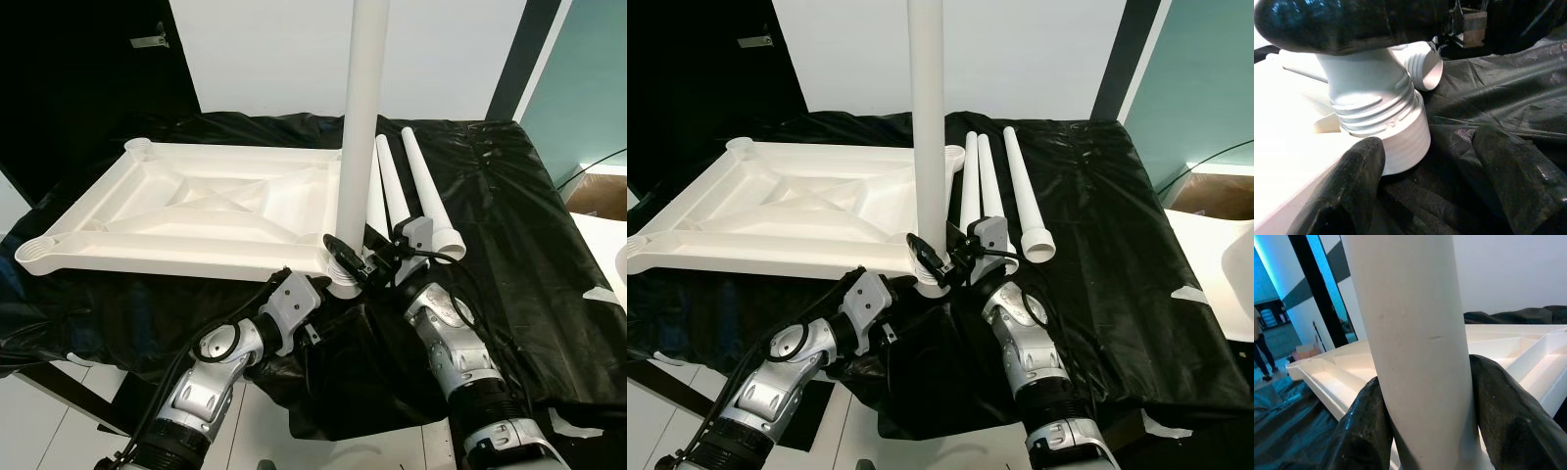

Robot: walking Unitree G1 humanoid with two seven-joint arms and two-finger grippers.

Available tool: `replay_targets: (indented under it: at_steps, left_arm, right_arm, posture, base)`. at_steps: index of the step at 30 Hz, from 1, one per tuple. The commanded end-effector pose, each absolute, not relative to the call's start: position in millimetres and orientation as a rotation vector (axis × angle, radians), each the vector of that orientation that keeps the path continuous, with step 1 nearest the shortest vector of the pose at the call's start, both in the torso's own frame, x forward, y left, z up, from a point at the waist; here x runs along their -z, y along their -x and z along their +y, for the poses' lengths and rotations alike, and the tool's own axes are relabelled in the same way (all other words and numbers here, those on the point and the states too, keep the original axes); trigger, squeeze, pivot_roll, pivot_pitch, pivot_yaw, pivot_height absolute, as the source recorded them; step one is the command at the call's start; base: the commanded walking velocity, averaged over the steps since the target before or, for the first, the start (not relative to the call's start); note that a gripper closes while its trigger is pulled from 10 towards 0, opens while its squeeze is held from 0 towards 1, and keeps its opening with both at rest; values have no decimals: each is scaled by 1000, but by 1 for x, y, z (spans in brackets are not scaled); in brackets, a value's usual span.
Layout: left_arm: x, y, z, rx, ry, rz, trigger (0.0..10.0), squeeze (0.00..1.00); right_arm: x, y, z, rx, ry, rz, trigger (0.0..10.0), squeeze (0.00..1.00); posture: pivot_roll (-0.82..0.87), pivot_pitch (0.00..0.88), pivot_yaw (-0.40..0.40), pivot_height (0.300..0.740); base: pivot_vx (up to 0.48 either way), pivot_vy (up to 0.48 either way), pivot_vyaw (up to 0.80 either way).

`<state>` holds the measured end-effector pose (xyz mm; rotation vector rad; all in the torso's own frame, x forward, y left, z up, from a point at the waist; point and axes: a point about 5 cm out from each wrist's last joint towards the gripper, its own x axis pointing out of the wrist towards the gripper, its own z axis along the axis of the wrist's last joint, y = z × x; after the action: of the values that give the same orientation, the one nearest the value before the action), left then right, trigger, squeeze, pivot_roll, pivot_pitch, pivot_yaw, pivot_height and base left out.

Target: Building children table

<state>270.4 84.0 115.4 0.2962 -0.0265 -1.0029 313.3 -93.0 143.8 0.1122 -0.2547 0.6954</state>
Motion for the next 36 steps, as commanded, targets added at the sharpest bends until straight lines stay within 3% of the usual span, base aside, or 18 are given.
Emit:
replay_targets:
  at_steps: [1, 4, 5, 9, 10, 18, 24, 25, 27, 28, 29, 30, 36]
  left_arm:
    - [-112, -271, 83, 1012, -313, -12, 10000, 0]
    - [-112, -270, 83, 1013, -311, -11, 10000, 0]
    - [-111, -270, 83, 1011, -310, -11, 10000, 0]
    - [-111, -270, 82, 1005, -306, -12, 10000, 0]
    - [-110, -270, 81, 1004, -305, -12, 10000, 0]
    - [-110, -270, 82, 1001, -306, -11, 10000, 0]
    - [-111, -271, 83, 999, -309, -15, 10000, 0]
    - [-111, -271, 83, 999, -309, -16, 10000, 0]
    - [-111, -271, 83, 999, -309, -16, 10000, 0]
    - [-111, -271, 82, 998, -309, -16, 10000, 0]
    - [-111, -271, 82, 998, -309, -16, 10000, 0]
    - [-111, -271, 82, 997, -309, -16, 10000, 0]
    - [-110, -267, 86, 990, -310, -9, 10000, 0]
  right_arm:
    - [-142, -315, -100, -652, -147, -225, 10000, 0]
    - [-140, -315, -99, -704, -59, -198, 10000, 0]
    - [-142, -316, -100, -729, -46, -196, 10000, 1000]
    - [-144, -318, -100, -798, -16, -170, 10000, 1000]
    - [-142, -317, -100, -829, -5, -152, 10000, 0]
    - [-131, -309, -101, -1048, 115, -59, 10000, 0]
    - [-134, -324, -110, -1051, 170, -33, 10000, 0]
    - [-137, -329, -110, -1051, 175, -29, 8706, 0]
    - [-137, -329, -110, -1051, 175, -29, 8706, 0]
    - [-140, -333, -109, -1057, 182, -28, 2392, 0]
    - [-140, -333, -109, -1057, 182, -28, 2392, 0]
    - [-143, -336, -108, -1074, 189, -28, 0, 0]
    - [-140, -329, -108, -1125, 192, -15, 0, 0]
  posture:
    - [97, 0, 23, 740]
    - [97, 0, 22, 740]
    - [99, 0, 15, 740]
    - [103, 0, 5, 740]
    - [105, 0, 4, 740]
    - [104, 0, 2, 740]
    - [106, 0, 2, 740]
    - [113, 0, 1, 740]
    - [113, 0, 1, 740]
    - [117, 0, 2, 740]
    - [117, 0, 2, 740]
    - [120, 0, 3, 740]
    - [133, 0, 2, 740]
  base:
    - [0, 0, 0]
    - [0, 0, 0]
    - [0, 0, 0]
    - [0, 0, 0]
    - [0, 0, 0]
    - [0, 0, 0]
    - [0, 0, 0]
    - [0, 0, 0]
    - [0, 0, 0]
    - [0, 0, 0]
    - [0, 0, 0]
    - [0, 0, 0]
    - [0, 0, 0]
